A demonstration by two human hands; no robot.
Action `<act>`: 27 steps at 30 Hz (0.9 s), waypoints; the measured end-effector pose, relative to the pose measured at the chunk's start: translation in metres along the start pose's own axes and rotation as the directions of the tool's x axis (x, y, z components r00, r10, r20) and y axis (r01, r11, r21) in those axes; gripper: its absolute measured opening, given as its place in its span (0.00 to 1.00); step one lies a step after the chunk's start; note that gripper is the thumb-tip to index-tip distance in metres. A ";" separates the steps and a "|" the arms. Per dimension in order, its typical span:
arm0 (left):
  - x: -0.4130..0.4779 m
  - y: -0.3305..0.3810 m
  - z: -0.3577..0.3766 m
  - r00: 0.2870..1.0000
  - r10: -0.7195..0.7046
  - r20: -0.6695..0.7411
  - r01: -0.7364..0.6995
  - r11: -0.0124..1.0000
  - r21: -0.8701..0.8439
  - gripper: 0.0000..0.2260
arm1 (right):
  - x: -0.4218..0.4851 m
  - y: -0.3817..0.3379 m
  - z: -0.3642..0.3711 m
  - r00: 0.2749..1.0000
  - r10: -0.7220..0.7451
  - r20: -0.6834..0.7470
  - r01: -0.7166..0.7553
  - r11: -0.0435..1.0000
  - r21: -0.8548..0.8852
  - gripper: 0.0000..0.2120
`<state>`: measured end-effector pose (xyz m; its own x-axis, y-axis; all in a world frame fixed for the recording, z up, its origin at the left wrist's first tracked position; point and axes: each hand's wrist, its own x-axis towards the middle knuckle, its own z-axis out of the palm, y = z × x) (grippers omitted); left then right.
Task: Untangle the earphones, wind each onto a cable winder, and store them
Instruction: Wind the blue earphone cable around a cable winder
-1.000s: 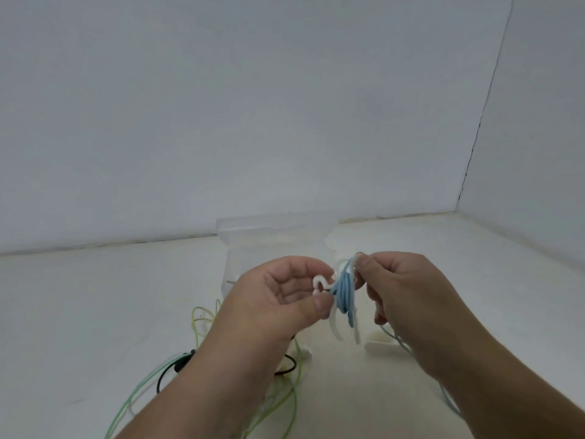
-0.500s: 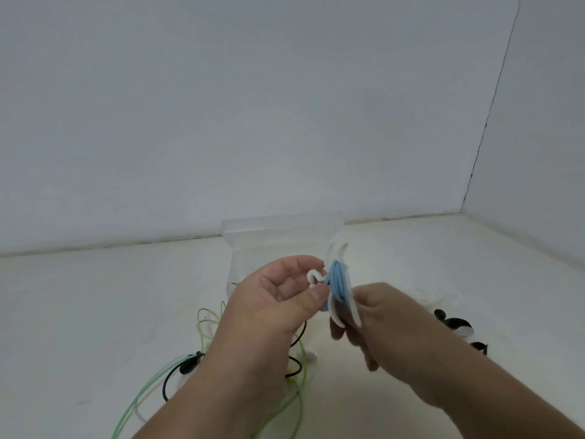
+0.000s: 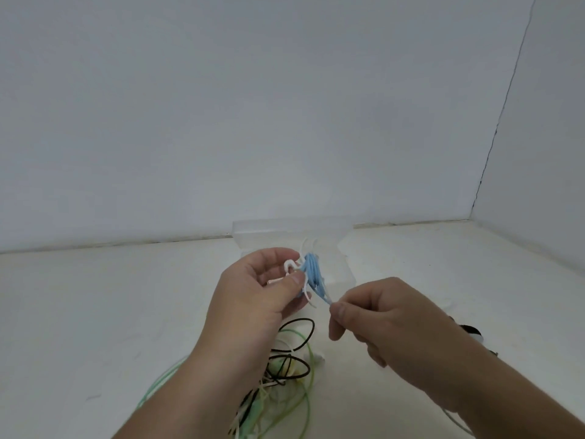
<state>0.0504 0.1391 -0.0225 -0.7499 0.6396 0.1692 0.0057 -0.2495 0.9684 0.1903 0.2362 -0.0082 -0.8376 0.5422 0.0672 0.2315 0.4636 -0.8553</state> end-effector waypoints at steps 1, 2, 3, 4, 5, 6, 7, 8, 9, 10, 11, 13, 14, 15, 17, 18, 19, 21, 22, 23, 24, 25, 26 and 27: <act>-0.001 -0.001 0.000 0.998 0.062 0.003 -0.061 0.991 0.117 0.08 | -0.001 -0.002 0.001 0.999 -0.024 0.036 0.024 1.000 0.006 0.13; -0.003 -0.002 0.001 0.993 0.116 0.025 -0.118 0.968 0.223 0.08 | -0.002 -0.004 0.003 0.997 -0.055 0.058 0.054 0.998 0.011 0.12; -0.005 -0.002 0.003 0.987 0.148 0.055 -0.158 0.942 0.295 0.09 | -0.003 -0.005 0.003 0.995 -0.086 0.051 0.085 0.996 0.012 0.12; -0.007 -0.001 0.004 0.983 0.161 0.086 -0.181 0.924 0.336 0.10 | -0.003 -0.005 0.003 0.994 -0.111 0.014 0.111 0.994 0.016 0.11; -0.009 -0.001 0.004 0.980 0.163 0.115 -0.194 0.915 0.353 0.10 | -0.003 -0.005 0.002 0.991 -0.123 -0.048 0.125 0.991 0.039 0.11; -0.009 -0.002 0.004 0.978 0.156 0.136 -0.195 0.914 0.357 0.11 | -0.002 -0.004 0.000 0.986 -0.114 -0.123 0.126 0.988 0.092 0.12; -0.008 -0.002 0.005 0.978 0.143 0.153 -0.189 0.916 0.354 0.13 | 0.000 -0.003 -0.003 0.977 -0.085 -0.194 0.118 0.979 0.166 0.12; -0.008 -0.003 0.006 0.978 0.124 0.167 -0.175 0.922 0.346 0.14 | 0.000 -0.002 -0.007 0.966 -0.049 -0.252 0.113 0.963 0.244 0.13; -0.008 -0.002 0.007 0.978 0.104 0.179 -0.160 0.928 0.336 0.15 | 0.001 -0.002 -0.012 0.955 -0.018 -0.295 0.115 0.943 0.313 0.14; -0.008 -0.002 0.007 0.979 0.083 0.188 -0.140 0.938 0.318 0.15 | 0.002 -0.003 -0.015 0.946 0.003 -0.324 0.122 0.923 0.365 0.15; -0.008 -0.001 0.007 0.977 0.057 0.205 -0.117 0.949 0.292 0.15 | 0.002 -0.003 -0.017 0.937 0.014 -0.349 0.132 0.912 0.389 0.16; -0.010 -0.001 0.008 0.965 0.019 0.260 -0.080 0.971 0.226 0.14 | 0.003 -0.002 -0.020 0.919 0.005 -0.395 0.146 0.925 0.351 0.16; -0.011 -0.001 0.009 0.958 0.011 0.286 -0.067 0.980 0.189 0.14 | 0.004 -0.001 -0.020 0.908 -0.003 -0.420 0.141 0.944 0.297 0.15; -0.011 0.000 0.009 0.953 0.010 0.304 -0.059 0.986 0.154 0.14 | 0.005 0.001 -0.020 0.895 -0.018 -0.445 0.136 0.963 0.234 0.14; -0.011 -0.001 0.010 0.940 0.014 0.341 -0.051 0.994 0.097 0.13 | 0.005 0.002 -0.021 0.868 -0.059 -0.493 0.144 0.980 0.137 0.13; -0.011 0.000 0.011 0.932 0.017 0.361 -0.044 0.997 0.067 0.11 | 0.005 0.002 -0.021 0.858 -0.074 -0.508 0.148 0.983 0.106 0.12; -0.011 0.000 0.011 0.927 0.020 0.376 -0.034 0.999 0.031 0.09 | 0.005 0.002 -0.021 0.854 -0.081 -0.514 0.144 0.986 0.085 0.11; -0.011 0.002 0.011 0.921 0.038 0.388 -0.031 0.999 -0.026 0.09 | 0.006 0.004 -0.020 0.866 -0.054 -0.496 0.104 0.992 0.073 0.11; -0.012 0.003 0.010 0.921 0.054 0.385 -0.039 0.998 -0.045 0.09 | 0.007 0.005 -0.018 0.885 -0.024 -0.465 0.062 0.996 0.066 0.12; -0.012 0.004 0.009 0.924 0.073 0.375 -0.054 0.997 -0.063 0.09 | 0.007 0.005 -0.016 0.913 0.009 -0.408 0.015 0.998 0.056 0.13; -0.011 0.004 0.008 0.928 0.095 0.360 -0.072 0.995 -0.076 0.10 | 0.008 0.005 -0.012 0.943 0.044 -0.329 -0.027 0.998 0.054 0.15; -0.010 0.003 0.007 0.933 0.109 0.342 -0.087 0.993 -0.081 0.10 | 0.009 0.006 -0.008 0.967 0.075 -0.245 -0.060 0.996 0.069 0.17; -0.010 0.003 0.006 0.939 0.114 0.324 -0.091 0.992 -0.085 0.10 | 0.010 0.007 -0.003 0.979 0.095 -0.178 -0.079 0.992 0.094 0.19; -0.009 0.003 0.005 0.945 0.107 0.310 -0.081 0.992 -0.096 0.10 | 0.011 0.009 0.000 0.985 0.100 -0.143 -0.084 0.990 0.110 0.21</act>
<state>0.0605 0.1365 -0.0203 -0.5030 0.8028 0.3200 0.0023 -0.3690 0.9294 0.1830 0.2458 -0.0152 -0.7311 0.6801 0.0543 0.2451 0.3361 -0.9094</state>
